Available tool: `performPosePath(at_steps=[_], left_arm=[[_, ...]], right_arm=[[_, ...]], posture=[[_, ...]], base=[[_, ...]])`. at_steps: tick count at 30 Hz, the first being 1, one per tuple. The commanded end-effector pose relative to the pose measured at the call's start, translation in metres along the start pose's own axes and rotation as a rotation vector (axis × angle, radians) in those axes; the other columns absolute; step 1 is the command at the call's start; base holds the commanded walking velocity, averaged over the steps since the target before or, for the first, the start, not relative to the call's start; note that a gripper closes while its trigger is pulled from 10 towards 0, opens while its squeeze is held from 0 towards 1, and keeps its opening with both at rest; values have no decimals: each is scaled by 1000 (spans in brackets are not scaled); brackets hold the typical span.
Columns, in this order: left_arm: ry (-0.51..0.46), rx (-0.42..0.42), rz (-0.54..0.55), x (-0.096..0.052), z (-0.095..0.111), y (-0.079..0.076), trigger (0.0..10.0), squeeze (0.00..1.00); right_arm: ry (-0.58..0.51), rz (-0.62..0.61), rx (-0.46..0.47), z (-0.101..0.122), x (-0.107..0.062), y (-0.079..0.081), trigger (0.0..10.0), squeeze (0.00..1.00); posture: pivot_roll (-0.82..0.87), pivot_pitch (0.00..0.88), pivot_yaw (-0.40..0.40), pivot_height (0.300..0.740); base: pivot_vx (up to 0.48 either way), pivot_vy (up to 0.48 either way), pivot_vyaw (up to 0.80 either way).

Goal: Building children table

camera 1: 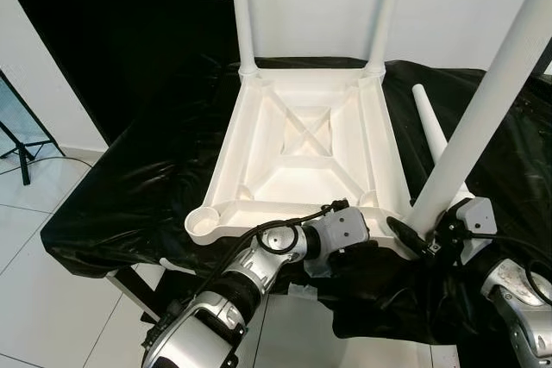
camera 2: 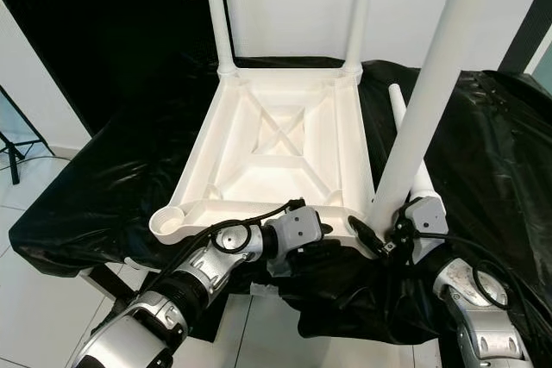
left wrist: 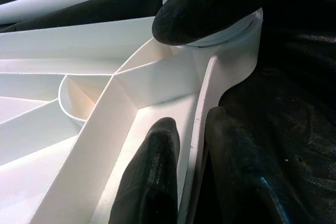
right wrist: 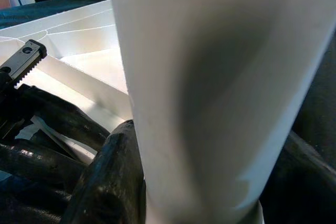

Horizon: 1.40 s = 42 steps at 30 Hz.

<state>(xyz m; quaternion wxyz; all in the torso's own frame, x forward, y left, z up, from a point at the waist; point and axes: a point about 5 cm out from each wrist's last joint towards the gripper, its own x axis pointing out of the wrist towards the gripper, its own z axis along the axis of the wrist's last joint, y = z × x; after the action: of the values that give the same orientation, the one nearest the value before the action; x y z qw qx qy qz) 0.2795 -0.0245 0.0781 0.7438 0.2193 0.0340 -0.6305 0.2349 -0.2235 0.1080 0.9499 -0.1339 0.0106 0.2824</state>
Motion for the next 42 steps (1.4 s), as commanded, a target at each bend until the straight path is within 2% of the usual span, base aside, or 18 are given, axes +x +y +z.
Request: performPosePath(at_steps=[1,2,7,11,14,15,17,18,19,20,23,32,33,35,36,39,40,42], left_arm=[[108,-89,-62,5,-25,-25,10000,0],[108,-89,-62,5,-25,-25,10000,0],[121,-87,-47,3,-27,-21,10000,0],[119,-89,-47,4,-27,-22,10000,0],[122,-91,-65,3,-29,-26,10000,0],[122,-91,-65,3,-29,-26,10000,0],[129,-86,-72,1,-31,-27,10000,0],[129,-86,-72,1,-31,-27,10000,0],[132,-85,-70,0,-31,-26,10000,0],[132,-85,-70,0,-31,-26,10000,0],[133,-80,-61,-1,-30,-22,10000,0],[138,-77,-72,-2,-32,-24,10000,0],[138,-76,-73,-3,-33,-24,10000,0],[138,-76,-73,-3,-33,-24,10000,0],[137,-77,-74,-3,-33,-24,10000,0],[135,-77,-76,-2,-32,-25,10000,0],[133,-77,-76,-1,-31,-25,10000,0],[132,-78,-76,-1,-31,-25,10000,0]], right_arm=[[95,181,16,-20,4,35,0,0],[95,181,16,-20,4,35,0,0],[95,133,141,-28,0,50,0,0],[87,116,160,-28,0,53,0,0],[39,-32,223,-27,8,55,0,0],[39,-32,223,-27,8,55,0,0],[-4,-182,254,-23,14,50,0,0],[-4,-182,254,-23,14,50,0,0],[-37,-277,265,-20,16,47,0,0],[-37,-277,265,-20,16,47,0,0],[-82,-457,260,-18,16,46,0,0],[-69,-496,259,-19,15,44,0,0],[-66,-497,257,-19,15,45,2706,0],[-66,-497,257,-19,15,45,2706,0],[-61,-498,252,-19,16,45,10000,0],[-53,-495,243,-19,17,44,10000,0],[-54,-483,241,-18,17,44,10000,1000],[-59,-477,231,-17,17,43,10000,1000]], posture=[[80,0,-4,740],[80,0,-4,740],[64,0,-12,740],[65,0,-10,740],[60,0,10,740],[60,0,10,740],[63,0,12,740],[63,0,12,740],[69,0,12,740],[69,0,12,740],[75,0,20,740],[68,0,30,740],[65,0,31,740],[65,0,31,740],[64,0,30,740],[66,0,27,740],[66,0,25,740],[66,0,24,740]], base=[[0,0,0],[0,0,0],[0,0,0],[0,0,0],[0,0,0],[0,0,0],[0,0,0],[0,0,0],[0,0,0],[0,0,0],[0,0,0],[0,0,0],[0,0,0],[0,0,0],[0,0,0],[0,0,0],[0,0,0],[0,0,0]])
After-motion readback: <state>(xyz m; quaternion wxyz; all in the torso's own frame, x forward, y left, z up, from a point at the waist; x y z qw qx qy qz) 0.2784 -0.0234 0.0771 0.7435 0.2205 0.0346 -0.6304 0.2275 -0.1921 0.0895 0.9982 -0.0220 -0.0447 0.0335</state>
